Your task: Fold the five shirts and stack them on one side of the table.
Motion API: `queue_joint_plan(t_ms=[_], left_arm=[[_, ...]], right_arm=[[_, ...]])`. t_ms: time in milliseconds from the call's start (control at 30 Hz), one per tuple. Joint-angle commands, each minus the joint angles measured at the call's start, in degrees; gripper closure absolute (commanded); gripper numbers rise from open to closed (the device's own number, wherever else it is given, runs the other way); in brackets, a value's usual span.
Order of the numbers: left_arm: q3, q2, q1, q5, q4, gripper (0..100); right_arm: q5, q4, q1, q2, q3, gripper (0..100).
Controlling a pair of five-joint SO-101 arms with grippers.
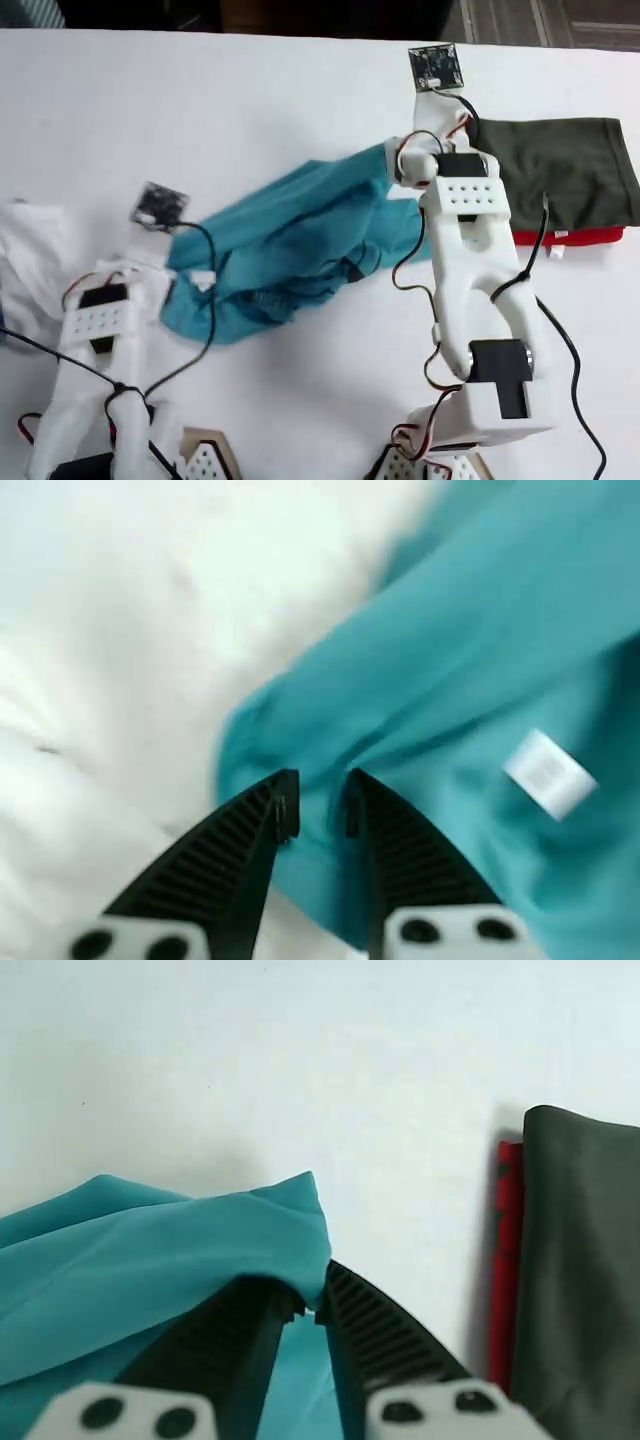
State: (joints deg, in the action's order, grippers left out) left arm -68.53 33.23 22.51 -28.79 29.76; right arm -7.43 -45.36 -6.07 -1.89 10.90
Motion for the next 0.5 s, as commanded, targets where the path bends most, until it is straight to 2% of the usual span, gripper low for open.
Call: queue_joint_plan(t_ms=[0, 167, 300, 367, 467], left_arm=[[0.0, 0.8, 5.5, 0.2, -10.4, 90], [-0.3, 0.8, 9.7, -5.3, -17.4, 90], [1.5, 1.3, 10.7, -6.6, -16.4, 90], [3.9, 1.3, 10.7, -6.1, -10.5, 90], [8.7, 1.3, 7.3, -4.0, 4.8, 90]], right_arm=[[-0.3, 0.7, 0.3, 3.8, -1.2, 97.8], [-0.2, 0.7, 0.3, 3.7, -1.2, 97.8], [-0.2, 0.7, 0.3, 3.7, -1.2, 97.8], [-0.2, 0.7, 0.3, 3.7, -1.2, 97.8], [-0.2, 0.7, 0.3, 3.7, -1.2, 97.8]])
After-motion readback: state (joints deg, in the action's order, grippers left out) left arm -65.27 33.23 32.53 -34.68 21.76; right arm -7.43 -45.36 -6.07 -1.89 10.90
